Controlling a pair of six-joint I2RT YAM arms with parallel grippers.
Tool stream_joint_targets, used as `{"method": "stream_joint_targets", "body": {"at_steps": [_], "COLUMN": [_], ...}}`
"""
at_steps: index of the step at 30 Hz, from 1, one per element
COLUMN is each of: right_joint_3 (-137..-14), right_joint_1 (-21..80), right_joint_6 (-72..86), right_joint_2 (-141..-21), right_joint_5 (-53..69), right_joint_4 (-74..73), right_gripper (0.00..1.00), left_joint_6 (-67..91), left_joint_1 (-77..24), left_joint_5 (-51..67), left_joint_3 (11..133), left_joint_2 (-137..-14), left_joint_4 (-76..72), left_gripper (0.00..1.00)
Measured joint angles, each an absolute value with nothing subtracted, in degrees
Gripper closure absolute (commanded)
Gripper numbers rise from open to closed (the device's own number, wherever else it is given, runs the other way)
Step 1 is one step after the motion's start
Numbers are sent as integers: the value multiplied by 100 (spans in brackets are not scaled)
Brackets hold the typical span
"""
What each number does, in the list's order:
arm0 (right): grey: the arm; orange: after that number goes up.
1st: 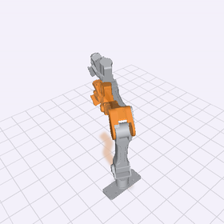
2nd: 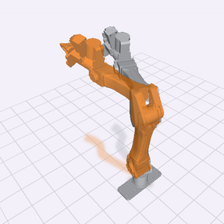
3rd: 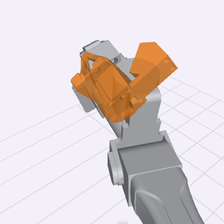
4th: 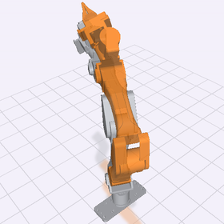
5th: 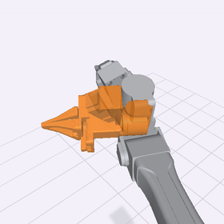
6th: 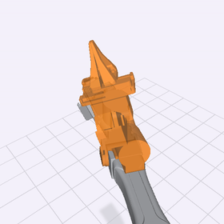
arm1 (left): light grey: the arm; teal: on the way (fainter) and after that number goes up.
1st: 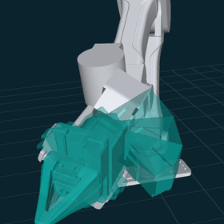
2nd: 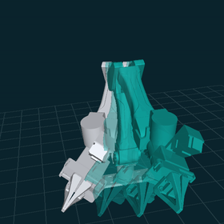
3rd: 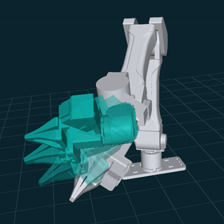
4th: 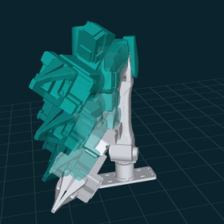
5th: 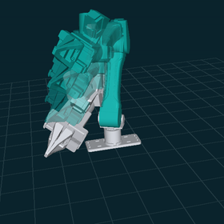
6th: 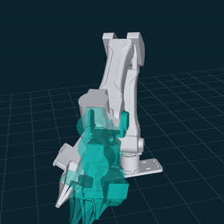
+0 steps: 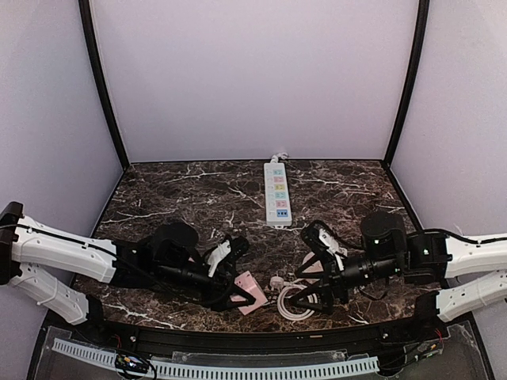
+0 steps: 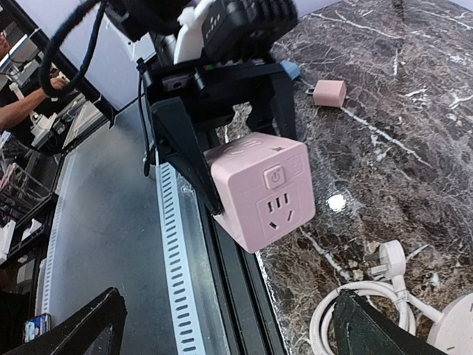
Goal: Insert the plug
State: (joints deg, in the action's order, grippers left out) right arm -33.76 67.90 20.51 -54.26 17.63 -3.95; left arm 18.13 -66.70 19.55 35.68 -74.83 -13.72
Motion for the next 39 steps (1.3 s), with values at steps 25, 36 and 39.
{"method": "stream_joint_targets", "body": {"at_steps": [25, 36, 39], "right_joint_3": [-3968, -3975, -3975], "right_joint_1": [7437, 7439, 7439], "right_joint_6": [1553, 1553, 1553], "right_joint_2": [-6836, -6882, -6877], "right_joint_5": [2062, 2064, 2025], "right_joint_4": [110, 62, 43], "right_gripper": [40, 40, 56], "left_joint_6": [729, 722, 729], "left_joint_1": [-6670, -6670, -6670], "left_joint_5": [3977, 3981, 3992], "left_joint_3": [4136, 4228, 4244], "left_joint_2": [-7981, -8082, -8134], "left_joint_4": [-1841, -1702, -1712], "left_gripper": [98, 98, 90]}}
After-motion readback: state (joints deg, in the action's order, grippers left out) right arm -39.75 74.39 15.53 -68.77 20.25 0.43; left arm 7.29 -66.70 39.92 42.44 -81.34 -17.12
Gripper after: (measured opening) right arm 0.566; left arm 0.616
